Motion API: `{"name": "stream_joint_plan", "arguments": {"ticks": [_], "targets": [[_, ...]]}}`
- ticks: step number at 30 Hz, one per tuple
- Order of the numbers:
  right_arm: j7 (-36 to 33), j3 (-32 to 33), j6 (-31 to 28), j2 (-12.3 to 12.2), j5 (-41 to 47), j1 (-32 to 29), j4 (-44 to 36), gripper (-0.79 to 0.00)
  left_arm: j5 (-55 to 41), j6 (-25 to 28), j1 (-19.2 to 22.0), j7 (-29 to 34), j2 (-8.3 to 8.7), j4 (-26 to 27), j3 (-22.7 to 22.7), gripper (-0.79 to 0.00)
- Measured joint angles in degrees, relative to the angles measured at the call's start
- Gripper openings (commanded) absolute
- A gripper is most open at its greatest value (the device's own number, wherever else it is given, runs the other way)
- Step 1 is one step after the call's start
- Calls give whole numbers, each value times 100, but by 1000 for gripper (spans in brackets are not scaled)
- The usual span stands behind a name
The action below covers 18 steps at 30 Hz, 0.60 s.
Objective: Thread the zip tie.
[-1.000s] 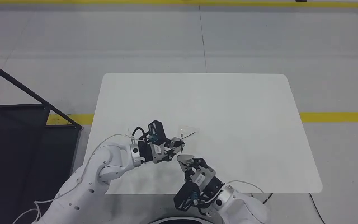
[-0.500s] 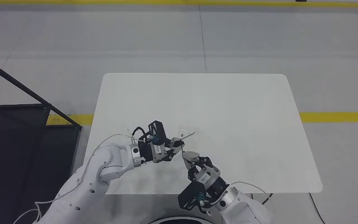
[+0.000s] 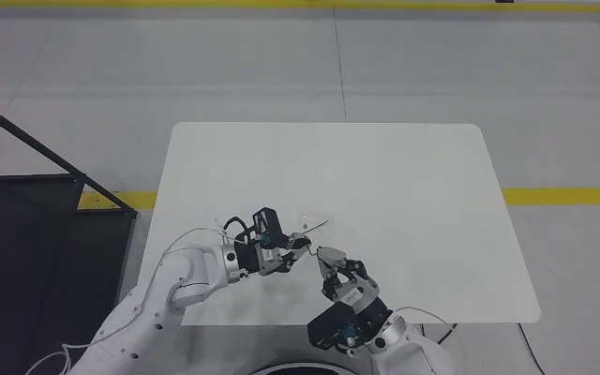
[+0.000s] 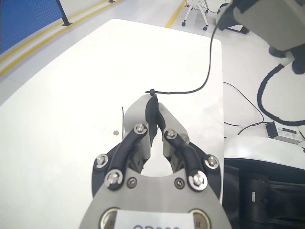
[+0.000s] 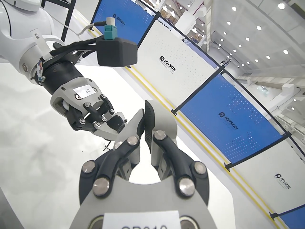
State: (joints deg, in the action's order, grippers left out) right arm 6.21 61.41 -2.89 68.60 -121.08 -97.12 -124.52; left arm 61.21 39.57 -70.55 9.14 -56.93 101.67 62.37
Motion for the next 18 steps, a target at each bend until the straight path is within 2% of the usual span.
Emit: {"name": "stream_joint_plan", "arguments": {"ticks": [10,13,14,18], "targets": [[-62,-5,-720,-35,-42,107,-9,-785,-489,-236,65,152,-50,-97,33,-785],[-72,-9,-832,-42,-33,129,-5,-573,-681,-201,90,215,-60,-143,49,-785],[-82,-9,-861,-43,-33,135,-5,-533,-740,-181,95,232,-61,-160,55,-785],[-111,-16,-932,-49,-33,151,-13,-483,-915,-111,125,316,-65,-211,91,-785]]}}
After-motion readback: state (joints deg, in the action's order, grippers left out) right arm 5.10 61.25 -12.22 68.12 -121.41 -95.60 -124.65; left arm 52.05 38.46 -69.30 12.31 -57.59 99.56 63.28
